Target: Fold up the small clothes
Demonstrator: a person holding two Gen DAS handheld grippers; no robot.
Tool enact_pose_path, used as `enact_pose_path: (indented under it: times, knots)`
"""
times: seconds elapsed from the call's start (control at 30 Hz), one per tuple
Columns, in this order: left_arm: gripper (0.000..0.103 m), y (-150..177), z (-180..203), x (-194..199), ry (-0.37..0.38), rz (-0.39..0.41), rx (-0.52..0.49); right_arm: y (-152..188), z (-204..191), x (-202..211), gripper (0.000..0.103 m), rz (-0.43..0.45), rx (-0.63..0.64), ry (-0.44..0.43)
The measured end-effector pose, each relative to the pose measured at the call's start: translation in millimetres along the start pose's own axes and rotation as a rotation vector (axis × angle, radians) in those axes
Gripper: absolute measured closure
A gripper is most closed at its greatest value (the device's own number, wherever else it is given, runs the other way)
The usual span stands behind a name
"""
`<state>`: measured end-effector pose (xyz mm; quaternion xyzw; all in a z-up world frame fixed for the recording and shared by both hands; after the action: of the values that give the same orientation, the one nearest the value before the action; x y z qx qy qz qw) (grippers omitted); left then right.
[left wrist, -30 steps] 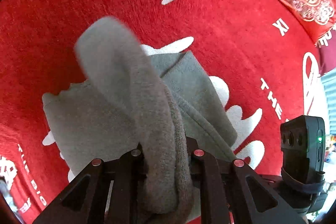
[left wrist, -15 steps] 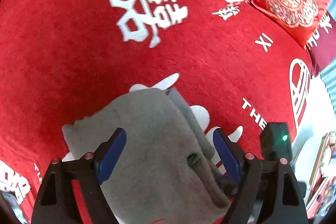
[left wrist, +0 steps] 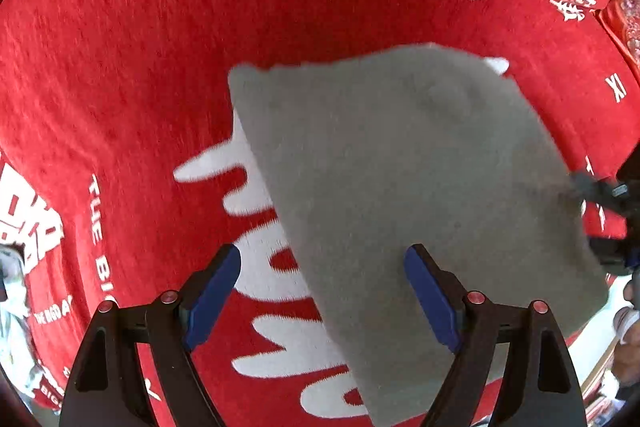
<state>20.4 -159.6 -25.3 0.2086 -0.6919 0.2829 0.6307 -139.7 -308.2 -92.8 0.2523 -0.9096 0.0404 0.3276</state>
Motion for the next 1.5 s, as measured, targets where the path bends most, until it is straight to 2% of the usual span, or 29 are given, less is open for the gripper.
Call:
enact_pose_path:
  times: [0.07,0.17,0.23,0.4,0.53,0.63,0.67,0.73,0.8,0.9,1.0,1.1,1.2,1.23,1.27,1.33,1.4,1.5]
  knots:
    - [0.018,4,2,-2,0.013,0.001,0.019,5,-22,8,0.082,0.045,0.093,0.064]
    - [0.018,5,8,0,0.027,-0.013,0.024,12,-40,16,0.083,0.096,0.143,0.100]
    - [0.017,6,18,0,0.018,-0.021,-0.015,17,-43,17,0.083,0.108,0.163,0.122]
    - [0.017,8,43,-2,-0.004,-0.040,-0.108,29,-30,28,0.084,0.143,0.155,0.151]
    - [0.017,12,62,-2,-0.009,-0.046,-0.171,34,-13,25,0.084,0.131,0.167,0.272]
    - [0.017,13,70,-8,-0.030,-0.049,-0.200,33,-1,25,0.084,0.118,0.115,0.199]
    - [0.017,12,71,-9,-0.038,-0.048,-0.202,32,3,28,0.080,0.119,0.091,0.148]
    - [0.017,10,70,-8,-0.035,-0.045,-0.191,31,5,31,0.079,0.110,0.070,0.121]
    - [0.017,10,68,-8,-0.023,-0.047,-0.178,31,2,30,0.080,0.078,0.090,0.130]
    - [0.017,8,62,-1,-0.025,-0.039,-0.166,32,-19,38,0.085,0.066,0.203,0.217]
    - [0.017,4,54,16,-0.038,0.019,-0.141,36,-36,45,0.086,0.083,0.298,0.301]
    - [0.017,1,42,19,-0.047,0.042,-0.102,38,-16,37,0.086,0.058,0.260,0.387]
    - [0.017,4,30,3,-0.064,0.005,-0.071,41,3,40,0.086,0.060,0.162,0.330]
    - [0.017,6,26,-1,-0.048,-0.005,-0.056,42,4,44,0.085,0.058,0.154,0.336]
    - [0.017,8,22,-2,-0.029,-0.009,-0.034,43,5,50,0.080,0.058,0.150,0.358]
    - [0.017,8,18,1,-0.013,-0.007,-0.013,42,5,56,0.074,0.059,0.130,0.363]
    - [0.017,9,14,5,-0.017,0.002,-0.007,40,1,69,0.072,0.074,0.114,0.344]
    - [0.017,8,4,12,-0.028,0.027,0.017,26,-9,79,0.066,0.117,0.142,0.326]
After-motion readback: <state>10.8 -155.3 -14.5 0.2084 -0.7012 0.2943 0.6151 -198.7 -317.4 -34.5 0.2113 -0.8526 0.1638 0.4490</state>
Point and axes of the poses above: each gripper's, at about its wrist camera, not at the fingertips, and x roughly against the way its jaws point, z to its right, y to its underside, the point moved 1 cm from there along -x, roughly the way its jaws point, and after that the axes turned 4 degrees about x, right-handed, at the moved point
